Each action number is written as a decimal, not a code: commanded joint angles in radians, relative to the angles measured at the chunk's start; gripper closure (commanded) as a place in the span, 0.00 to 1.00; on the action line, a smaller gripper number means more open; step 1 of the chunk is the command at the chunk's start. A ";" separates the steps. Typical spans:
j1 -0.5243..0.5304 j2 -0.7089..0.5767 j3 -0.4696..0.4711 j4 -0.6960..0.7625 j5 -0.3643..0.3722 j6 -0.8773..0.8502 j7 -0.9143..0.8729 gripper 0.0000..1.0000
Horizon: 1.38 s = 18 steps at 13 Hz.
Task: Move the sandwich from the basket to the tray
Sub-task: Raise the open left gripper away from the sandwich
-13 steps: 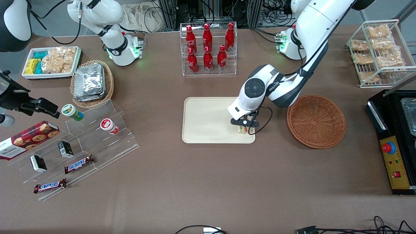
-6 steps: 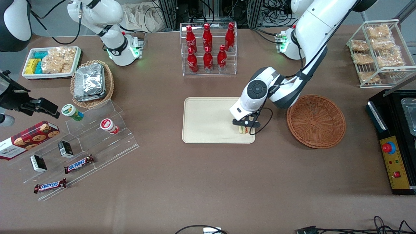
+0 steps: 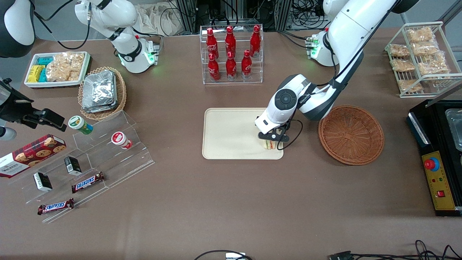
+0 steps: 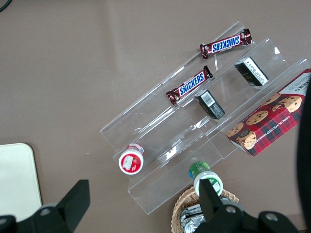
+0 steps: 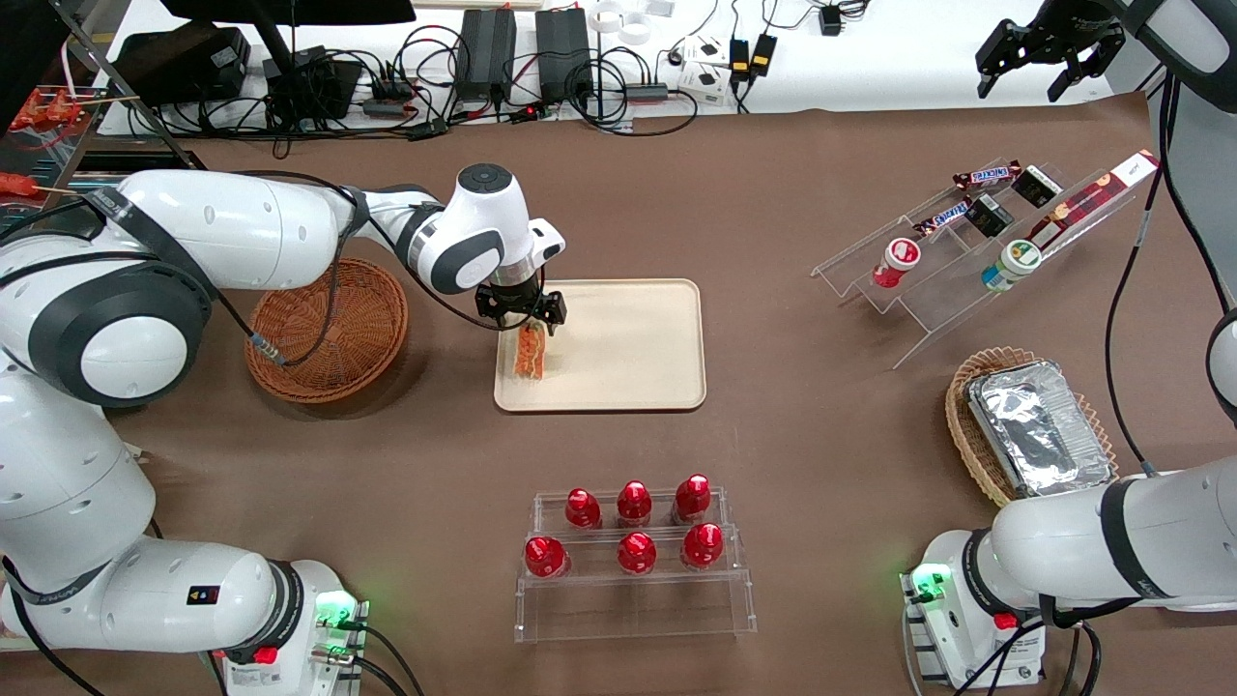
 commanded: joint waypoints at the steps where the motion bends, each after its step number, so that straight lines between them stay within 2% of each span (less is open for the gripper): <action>1: 0.005 -0.021 -0.003 -0.008 0.011 -0.006 -0.007 0.00; 5: 0.005 -0.085 -0.003 0.006 0.003 -0.077 -0.010 0.00; 9: 0.025 -0.240 0.002 0.078 -0.067 -0.255 0.000 0.00; 13: 0.015 -0.360 0.135 0.231 -0.181 -0.477 0.092 0.00; 16: -0.016 -0.391 0.273 0.411 -0.180 -0.688 0.121 0.00; 18: -0.018 -0.454 0.322 0.399 -0.180 -0.704 0.121 0.00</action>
